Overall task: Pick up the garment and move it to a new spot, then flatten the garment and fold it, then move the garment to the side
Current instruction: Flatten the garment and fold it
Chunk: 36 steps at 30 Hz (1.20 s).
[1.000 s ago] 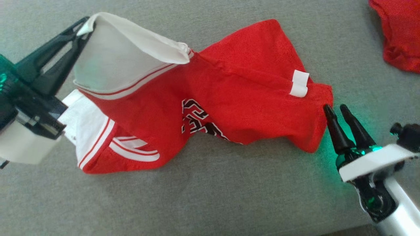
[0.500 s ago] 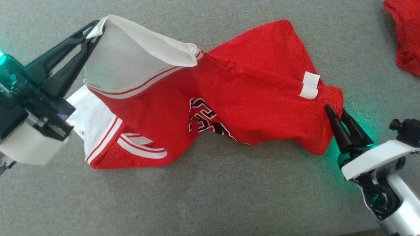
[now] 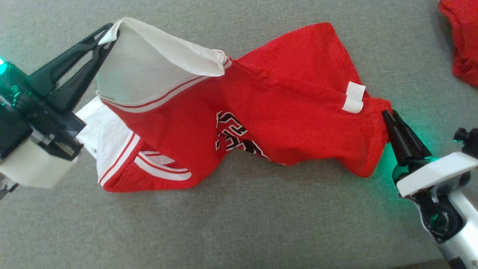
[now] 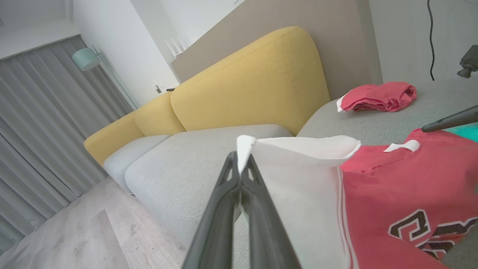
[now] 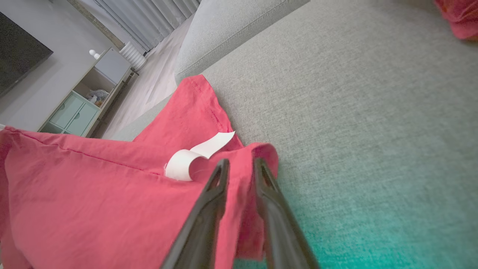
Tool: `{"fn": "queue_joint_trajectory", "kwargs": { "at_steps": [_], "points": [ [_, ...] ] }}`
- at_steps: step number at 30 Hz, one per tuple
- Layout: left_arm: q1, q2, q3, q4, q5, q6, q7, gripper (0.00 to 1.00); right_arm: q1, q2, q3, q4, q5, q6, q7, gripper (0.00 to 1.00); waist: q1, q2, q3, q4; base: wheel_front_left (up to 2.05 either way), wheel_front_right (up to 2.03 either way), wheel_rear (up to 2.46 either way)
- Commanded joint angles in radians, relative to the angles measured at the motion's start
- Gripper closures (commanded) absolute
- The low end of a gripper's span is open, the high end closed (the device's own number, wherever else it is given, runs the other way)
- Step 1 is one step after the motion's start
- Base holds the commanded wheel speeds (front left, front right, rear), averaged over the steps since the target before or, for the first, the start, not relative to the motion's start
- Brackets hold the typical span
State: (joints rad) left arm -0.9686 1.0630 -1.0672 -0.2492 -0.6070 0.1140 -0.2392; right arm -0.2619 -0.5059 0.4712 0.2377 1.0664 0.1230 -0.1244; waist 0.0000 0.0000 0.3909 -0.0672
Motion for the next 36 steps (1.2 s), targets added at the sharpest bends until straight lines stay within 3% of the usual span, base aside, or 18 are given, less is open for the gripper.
{"fn": "queue_joint_trajectory", "kwargs": {
  "at_steps": [1, 2, 4, 9, 18, 24, 29, 36],
  "points": [
    [-0.041, 0.045, 0.054, -0.011, 0.001, 0.001, -0.001, 1.00, -0.004, -0.031, 0.008, -0.019, 0.006, 0.008, -0.011, 0.71, 0.0000, 0.0000, 0.001, 0.002, 0.00, 0.00, 0.00],
    [-0.042, 0.046, 0.054, -0.011, 0.001, 0.001, 0.000, 1.00, -0.006, -0.031, 0.009, -0.018, 0.006, 0.008, -0.011, 0.75, 0.0000, 0.0000, 0.002, 0.003, 0.00, 0.00, 0.00],
    [-0.042, 0.046, 0.054, -0.011, 0.000, 0.002, 0.001, 1.00, -0.009, -0.031, 0.011, -0.015, 0.009, 0.008, -0.009, 0.91, 0.0000, 0.0000, 0.003, 0.005, 0.00, 0.00, 0.00],
    [-0.041, 0.052, 0.056, -0.010, -0.003, 0.006, 0.000, 1.00, -0.011, -0.030, 0.012, 0.000, 0.023, 0.008, 0.003, 1.00, 0.0000, 0.0000, 0.003, 0.008, 0.00, 0.00, 0.00],
    [-0.029, 0.067, 0.077, -0.010, -0.015, 0.026, -0.011, 1.00, 0.002, -0.059, 0.003, -0.052, 0.026, 0.008, -0.018, 1.00, 0.0000, 0.0000, -0.035, -0.005, 0.00, 0.00, 0.00],
    [-0.030, 0.107, 0.173, -0.052, -0.075, 0.043, -0.021, 1.00, -0.028, -0.158, -0.086, -0.202, 0.064, 0.008, -0.041, 1.00, 0.0000, 0.0000, -0.101, -0.029, 0.00, 0.00, 0.00],
    [-0.039, 0.174, 0.295, -0.104, -0.153, 0.016, -0.022, 1.00, -0.066, -0.266, -0.197, -0.339, 0.125, 0.008, 0.001, 1.00, 0.0000, 0.0000, -0.162, -0.045, 0.00, 0.00, 0.00],
    [-0.085, 0.251, 0.458, -0.151, -0.293, -0.067, -0.022, 1.00, -0.159, -0.376, -0.343, -0.465, 0.181, 0.008, 0.081, 1.00, 0.0000, 0.0000, -0.194, -0.054, 0.00, 0.00, 0.00]
  ]
}}
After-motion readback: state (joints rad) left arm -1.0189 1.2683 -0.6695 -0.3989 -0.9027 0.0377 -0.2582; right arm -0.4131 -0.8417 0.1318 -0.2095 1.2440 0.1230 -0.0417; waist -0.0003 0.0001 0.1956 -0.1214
